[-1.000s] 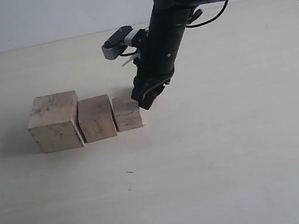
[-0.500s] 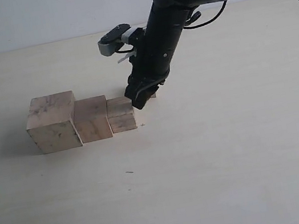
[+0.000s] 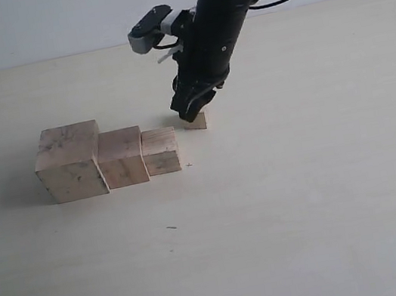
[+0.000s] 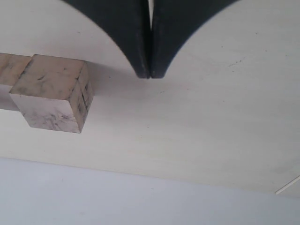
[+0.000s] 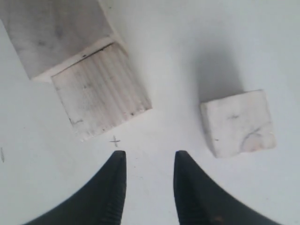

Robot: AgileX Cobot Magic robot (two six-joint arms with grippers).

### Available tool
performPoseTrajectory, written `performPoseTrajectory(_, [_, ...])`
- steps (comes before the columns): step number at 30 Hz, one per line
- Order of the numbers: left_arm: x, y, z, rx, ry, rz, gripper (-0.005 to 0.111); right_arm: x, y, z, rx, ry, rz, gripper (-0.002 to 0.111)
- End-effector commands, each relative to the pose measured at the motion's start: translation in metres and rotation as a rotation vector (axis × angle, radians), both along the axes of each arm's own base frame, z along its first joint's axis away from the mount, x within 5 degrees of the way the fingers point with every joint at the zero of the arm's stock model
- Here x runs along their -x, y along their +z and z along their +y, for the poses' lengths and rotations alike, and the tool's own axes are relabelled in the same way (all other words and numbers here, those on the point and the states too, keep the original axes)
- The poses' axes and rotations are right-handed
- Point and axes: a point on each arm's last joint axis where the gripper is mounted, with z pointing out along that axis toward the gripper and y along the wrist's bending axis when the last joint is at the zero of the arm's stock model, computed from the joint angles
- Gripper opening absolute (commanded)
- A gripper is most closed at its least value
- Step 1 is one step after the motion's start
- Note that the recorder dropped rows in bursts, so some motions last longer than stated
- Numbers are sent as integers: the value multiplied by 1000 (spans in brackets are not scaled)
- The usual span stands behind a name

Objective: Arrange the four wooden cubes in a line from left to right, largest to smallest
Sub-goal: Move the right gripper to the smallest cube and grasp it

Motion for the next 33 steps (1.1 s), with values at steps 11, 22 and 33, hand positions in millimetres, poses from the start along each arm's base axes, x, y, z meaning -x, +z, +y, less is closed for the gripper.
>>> performPoseTrajectory(11, [0, 1, 0, -2, -5, -11, 0, -20, 7, -3, 18, -34, -218, 56])
performPoseTrajectory(22, [0, 1, 0, -2, -5, -11, 0, -30, -31, 1, 36, 43, -252, 72])
performPoseTrajectory(33, [0, 1, 0, -2, -5, -11, 0, -39, -47, -6, 34, 2, -236, 62])
